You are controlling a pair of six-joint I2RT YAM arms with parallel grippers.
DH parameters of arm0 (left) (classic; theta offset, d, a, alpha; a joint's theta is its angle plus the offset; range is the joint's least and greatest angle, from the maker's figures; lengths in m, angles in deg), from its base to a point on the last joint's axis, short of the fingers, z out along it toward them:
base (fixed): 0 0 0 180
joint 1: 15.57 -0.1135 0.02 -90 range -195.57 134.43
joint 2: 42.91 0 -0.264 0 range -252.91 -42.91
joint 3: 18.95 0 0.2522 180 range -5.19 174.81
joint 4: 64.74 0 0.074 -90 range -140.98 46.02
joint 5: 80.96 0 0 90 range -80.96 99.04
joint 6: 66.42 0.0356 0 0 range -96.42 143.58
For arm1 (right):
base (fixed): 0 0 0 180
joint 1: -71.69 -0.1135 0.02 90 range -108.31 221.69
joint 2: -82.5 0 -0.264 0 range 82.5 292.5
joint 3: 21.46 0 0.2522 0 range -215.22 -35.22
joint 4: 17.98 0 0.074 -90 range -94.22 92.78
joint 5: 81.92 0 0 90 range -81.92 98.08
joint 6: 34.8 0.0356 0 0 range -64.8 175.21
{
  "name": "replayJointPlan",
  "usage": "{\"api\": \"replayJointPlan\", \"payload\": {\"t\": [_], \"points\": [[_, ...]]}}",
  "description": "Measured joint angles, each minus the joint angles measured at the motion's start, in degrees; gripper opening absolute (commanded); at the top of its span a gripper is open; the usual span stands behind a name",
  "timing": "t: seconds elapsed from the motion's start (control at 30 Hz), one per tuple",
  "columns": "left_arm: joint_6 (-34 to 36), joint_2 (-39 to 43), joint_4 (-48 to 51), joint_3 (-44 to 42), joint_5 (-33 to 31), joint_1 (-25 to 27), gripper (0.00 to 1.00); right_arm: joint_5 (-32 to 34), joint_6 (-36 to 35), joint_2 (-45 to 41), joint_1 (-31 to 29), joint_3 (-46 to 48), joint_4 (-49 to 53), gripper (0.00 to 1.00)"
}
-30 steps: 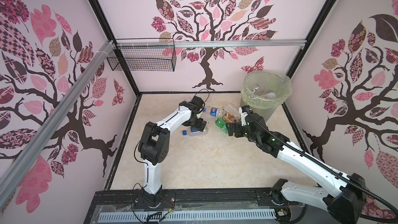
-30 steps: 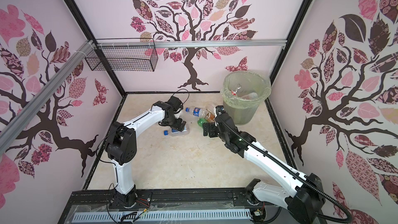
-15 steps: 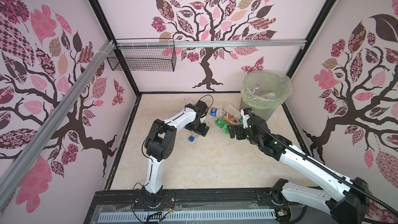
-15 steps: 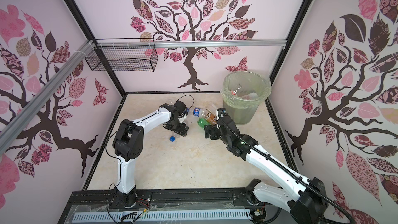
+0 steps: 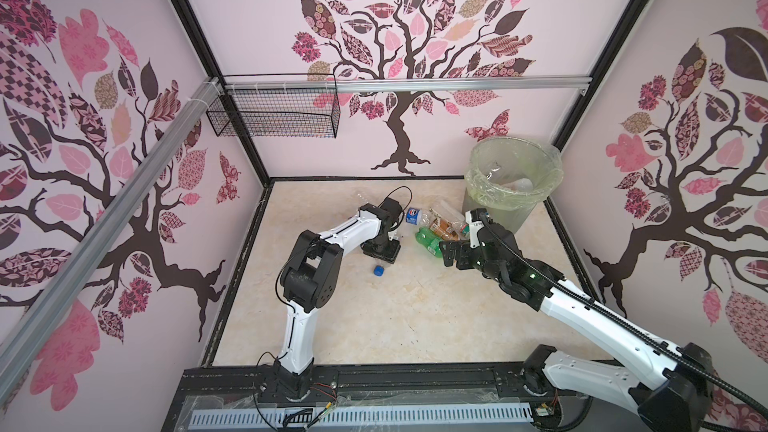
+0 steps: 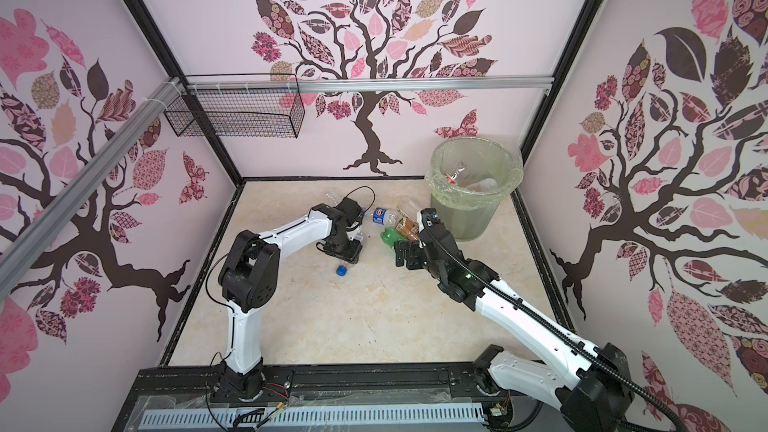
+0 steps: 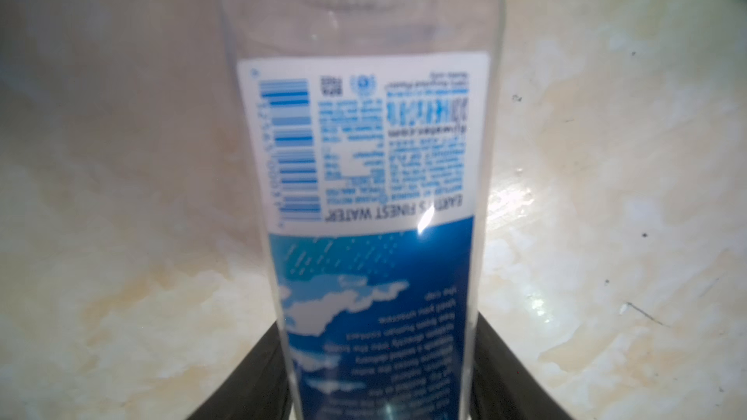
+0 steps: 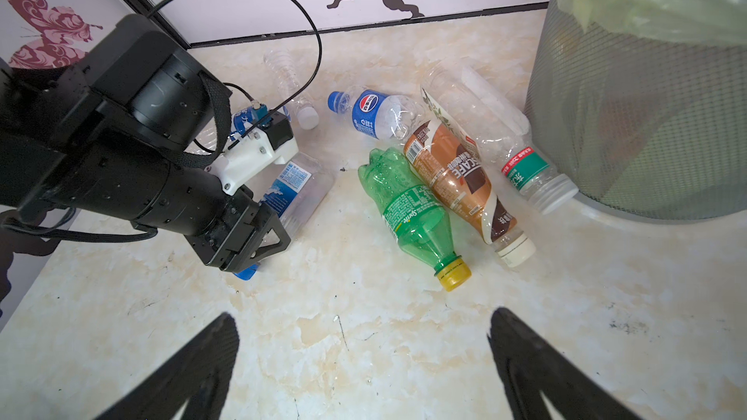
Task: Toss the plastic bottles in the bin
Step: 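Bring right gripper to the bottle bottom and close on it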
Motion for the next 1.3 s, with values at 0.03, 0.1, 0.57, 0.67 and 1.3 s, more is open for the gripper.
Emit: {"api": "replayJointPlan", "payload": {"t": [0.03,0.1,0.57,0.67,1.3], "points": [[-0.33,0.0,-0.09,0.0,-0.09,0.02,0.52,0.0,0.24,-0.33,0.0,0.24,-0.02,0.99],[-0.7,0.15,-0.48,-0.02,-0.11,0.11,0.48,0.0,0.74,-1.03,0.0,0.68,0.11,0.99],[-3.82,26.95,-16.92,-12.07,12.07,4.42,0.51,-7.28,9.22,-2.27,5.42,0.5,0.63,0.99],[-4.68,29.99,-20.37,-12.94,14.05,5.66,0.51,-9.18,9.84,-0.39,6.47,-2.69,1.03,1.0],[-5.88,33.73,-24.41,-14.62,15.89,10.49,0.52,-19.45,15.47,8.04,6.45,-12.87,-5.46,0.94]]}}
